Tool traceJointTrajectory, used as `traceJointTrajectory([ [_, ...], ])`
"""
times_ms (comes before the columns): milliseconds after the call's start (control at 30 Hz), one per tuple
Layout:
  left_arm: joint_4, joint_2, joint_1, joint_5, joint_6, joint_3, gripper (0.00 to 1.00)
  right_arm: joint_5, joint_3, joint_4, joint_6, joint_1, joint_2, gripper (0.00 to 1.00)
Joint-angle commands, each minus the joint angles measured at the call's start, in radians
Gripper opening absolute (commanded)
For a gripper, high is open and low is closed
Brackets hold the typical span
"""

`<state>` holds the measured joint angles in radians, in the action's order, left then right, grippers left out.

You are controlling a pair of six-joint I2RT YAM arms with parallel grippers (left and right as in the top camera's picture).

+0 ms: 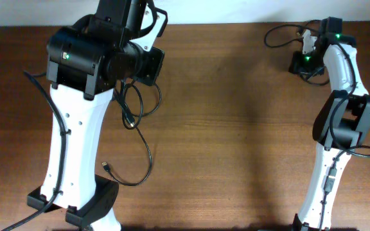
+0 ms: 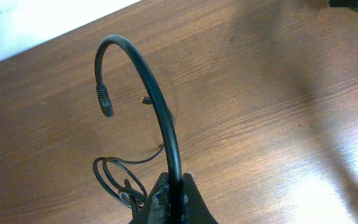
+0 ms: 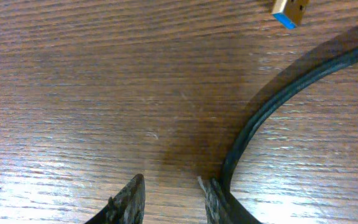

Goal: Untangle cables

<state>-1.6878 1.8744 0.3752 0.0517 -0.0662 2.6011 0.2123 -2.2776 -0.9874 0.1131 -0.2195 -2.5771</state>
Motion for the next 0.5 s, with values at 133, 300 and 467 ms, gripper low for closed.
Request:
traceJointTrajectory([
  [133, 0.000, 0.008, 0.005, -0.011, 0.001, 0.002, 0.00, -0.051, -0.012, -0.022, 0.010, -0.075, -0.030, 0.32],
  [300, 0.000, 0.008, 0.005, -0.011, 0.001, 0.002, 0.00, -0.043, -0.012, -0.038, 0.010, -0.127, -0.030, 0.30],
  [467, 0.000, 0.008, 0.005, -0.011, 0.001, 0.002, 0.00, -0.034, -0.012, -0.054, 0.014, -0.145, -0.029, 0.34],
])
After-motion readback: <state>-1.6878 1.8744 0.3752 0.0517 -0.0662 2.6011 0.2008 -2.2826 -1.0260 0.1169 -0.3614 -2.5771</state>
